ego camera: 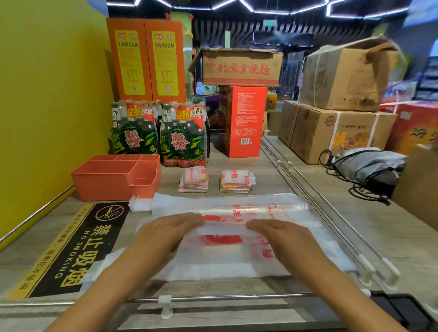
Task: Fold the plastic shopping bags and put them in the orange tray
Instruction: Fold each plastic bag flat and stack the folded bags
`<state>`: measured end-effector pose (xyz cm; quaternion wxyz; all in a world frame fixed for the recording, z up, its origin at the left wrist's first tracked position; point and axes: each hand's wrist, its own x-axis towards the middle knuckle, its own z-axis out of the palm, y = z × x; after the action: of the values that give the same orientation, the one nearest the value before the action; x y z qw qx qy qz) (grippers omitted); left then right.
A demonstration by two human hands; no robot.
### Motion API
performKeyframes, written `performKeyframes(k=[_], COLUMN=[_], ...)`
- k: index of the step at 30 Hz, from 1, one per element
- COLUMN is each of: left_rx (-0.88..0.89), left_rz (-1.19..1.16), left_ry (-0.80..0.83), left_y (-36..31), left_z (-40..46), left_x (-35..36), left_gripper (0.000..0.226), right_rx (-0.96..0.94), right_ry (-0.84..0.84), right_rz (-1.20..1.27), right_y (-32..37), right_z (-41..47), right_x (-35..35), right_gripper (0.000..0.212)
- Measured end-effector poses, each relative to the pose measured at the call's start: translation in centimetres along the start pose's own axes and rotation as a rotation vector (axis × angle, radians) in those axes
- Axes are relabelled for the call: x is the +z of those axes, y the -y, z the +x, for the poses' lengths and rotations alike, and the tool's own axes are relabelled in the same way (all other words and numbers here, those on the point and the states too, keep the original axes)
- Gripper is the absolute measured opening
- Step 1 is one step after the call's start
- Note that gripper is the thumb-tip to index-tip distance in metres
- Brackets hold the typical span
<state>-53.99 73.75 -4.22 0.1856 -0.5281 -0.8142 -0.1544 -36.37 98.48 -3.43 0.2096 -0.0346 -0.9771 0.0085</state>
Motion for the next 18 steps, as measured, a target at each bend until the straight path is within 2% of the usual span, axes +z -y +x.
performKeyframes(k=[4, 7, 9, 12, 14, 18], left_rx=[0.041, 0.093, 0.139, 0.179, 0.194, 0.264], left_rz=[0.074, 0.092, 0.119, 0.158, 0.158, 0.183], left_ry=[-0.149, -0.271, -0.341, -0.403, -0.441, -0.497], left_y=[-0.7, -1.5, -2.1, -2.8, -3.2, -3.2], left_z=[1.1, 2.0, 2.5, 2.9, 3.0, 3.2], left_x=[-4.3, -8.4, -11.1, -14.7, -16.9, -20.9], left_gripper=[0.081, 0.081, 0.075, 0.059, 0.054, 0.042], right_rx=[0.036, -0.016, -0.050, -0.058, -0.081, -0.191], right_ry=[-0.171, -0.350, -0.468, -0.552, -0.607, -0.764], right_rz=[-0.060, -0.112, -0.143, -0.153, -0.170, -0.230], right_y=[-0.2, 0.4, 0.7, 1.3, 1.4, 1.3], right_z=[0.5, 1.3, 1.7, 1.8, 1.6, 1.6], right_x=[-3.5, -7.4, -10.0, -13.4, -15.3, -19.1], right_gripper=[0.082, 0.070, 0.061, 0.074, 0.075, 0.046])
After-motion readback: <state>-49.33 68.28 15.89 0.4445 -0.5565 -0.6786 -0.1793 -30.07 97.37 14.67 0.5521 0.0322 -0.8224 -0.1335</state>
